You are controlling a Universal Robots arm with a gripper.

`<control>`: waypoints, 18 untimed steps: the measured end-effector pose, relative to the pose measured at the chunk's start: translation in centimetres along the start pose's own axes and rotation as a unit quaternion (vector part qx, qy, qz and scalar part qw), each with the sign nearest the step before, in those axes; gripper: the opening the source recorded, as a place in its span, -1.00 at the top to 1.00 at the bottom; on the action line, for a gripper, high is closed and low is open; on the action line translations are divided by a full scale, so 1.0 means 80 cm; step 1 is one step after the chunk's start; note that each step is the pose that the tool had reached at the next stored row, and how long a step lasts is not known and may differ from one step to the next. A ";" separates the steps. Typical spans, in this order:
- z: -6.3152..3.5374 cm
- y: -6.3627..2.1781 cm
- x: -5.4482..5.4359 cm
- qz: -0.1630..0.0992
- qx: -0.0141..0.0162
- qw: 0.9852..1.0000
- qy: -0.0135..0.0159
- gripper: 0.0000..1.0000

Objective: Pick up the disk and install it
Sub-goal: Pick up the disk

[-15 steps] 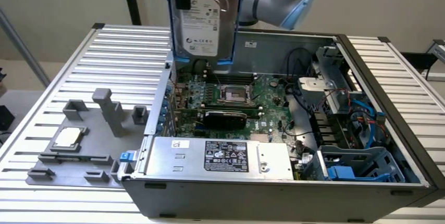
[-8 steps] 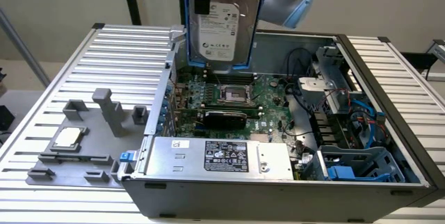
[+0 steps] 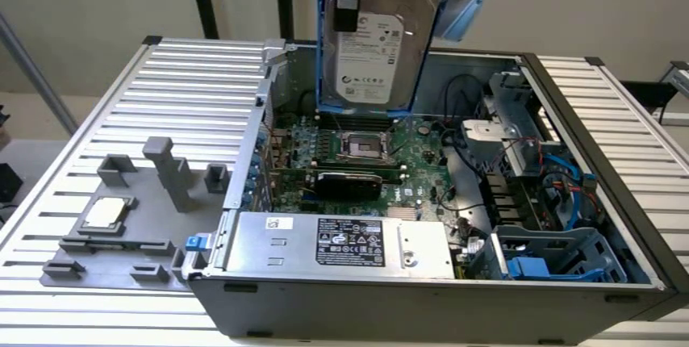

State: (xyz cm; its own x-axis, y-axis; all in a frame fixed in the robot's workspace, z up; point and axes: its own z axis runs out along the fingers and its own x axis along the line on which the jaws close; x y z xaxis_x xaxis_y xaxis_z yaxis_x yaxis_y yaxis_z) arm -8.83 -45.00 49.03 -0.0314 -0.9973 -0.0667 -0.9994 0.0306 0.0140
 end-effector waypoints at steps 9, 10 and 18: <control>-0.001 -0.038 0.022 0.000 0.001 1.000 0.000 0.35; -0.001 -0.042 0.024 0.000 0.001 1.000 0.000 0.35; -0.001 -0.072 0.044 0.000 0.002 1.000 0.000 0.35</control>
State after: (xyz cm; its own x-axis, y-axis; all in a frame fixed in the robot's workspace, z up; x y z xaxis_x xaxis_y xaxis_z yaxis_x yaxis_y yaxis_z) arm -3.17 -48.72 48.78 -0.0312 -0.9973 -0.0668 -0.9995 0.0305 0.0107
